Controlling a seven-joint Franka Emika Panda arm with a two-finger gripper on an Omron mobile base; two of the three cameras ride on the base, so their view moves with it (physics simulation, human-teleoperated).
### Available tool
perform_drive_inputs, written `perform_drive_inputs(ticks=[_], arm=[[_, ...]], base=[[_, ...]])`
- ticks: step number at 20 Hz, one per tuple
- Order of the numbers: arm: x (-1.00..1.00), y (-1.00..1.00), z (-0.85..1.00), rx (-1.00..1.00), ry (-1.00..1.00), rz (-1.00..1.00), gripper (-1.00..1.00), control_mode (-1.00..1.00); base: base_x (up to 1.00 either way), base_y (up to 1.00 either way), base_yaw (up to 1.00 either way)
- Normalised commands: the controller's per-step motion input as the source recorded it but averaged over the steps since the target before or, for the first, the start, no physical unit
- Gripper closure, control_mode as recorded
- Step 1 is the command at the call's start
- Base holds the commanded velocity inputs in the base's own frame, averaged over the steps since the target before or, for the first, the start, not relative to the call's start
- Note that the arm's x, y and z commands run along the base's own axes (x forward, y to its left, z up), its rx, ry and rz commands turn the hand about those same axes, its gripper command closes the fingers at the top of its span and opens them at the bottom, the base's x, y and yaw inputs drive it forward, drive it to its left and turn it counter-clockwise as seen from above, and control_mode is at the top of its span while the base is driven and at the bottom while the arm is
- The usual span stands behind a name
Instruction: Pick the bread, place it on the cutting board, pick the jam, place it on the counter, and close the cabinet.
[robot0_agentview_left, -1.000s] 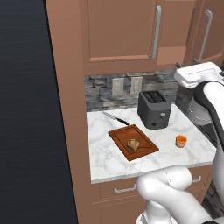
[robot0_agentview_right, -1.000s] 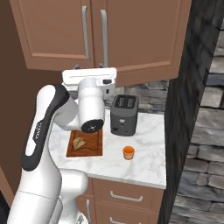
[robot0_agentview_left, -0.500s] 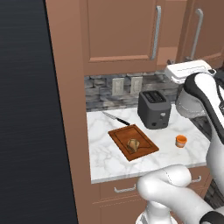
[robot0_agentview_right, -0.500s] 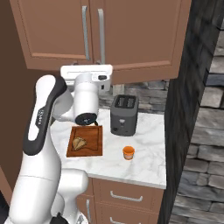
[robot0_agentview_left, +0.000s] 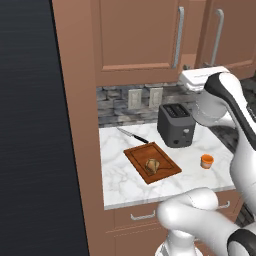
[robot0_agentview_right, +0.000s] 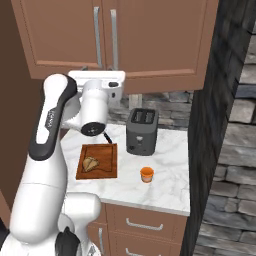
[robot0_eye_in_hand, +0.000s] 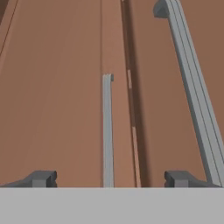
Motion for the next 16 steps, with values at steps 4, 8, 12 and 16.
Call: perform_drive_inputs(ticks=[4,8,12,16], arm=[[0.31,0.15,0.00,0.00,-0.02,0.00,-1.00,-1.00],[0.29,0.16,0.00,0.00,-0.02,0.00,-1.00,-1.00],[0.29,0.16,0.00,0.00,-0.02,0.00,-1.00,-1.00],[0.30,0.11,0.00,0.00,-0.01,0.00,-1.00,-1.00]], base=[[0.00,0.00,0.00],[0.00,0.00,0.00],[0.00,0.00,0.00],[0.00,0.00,0.00]])
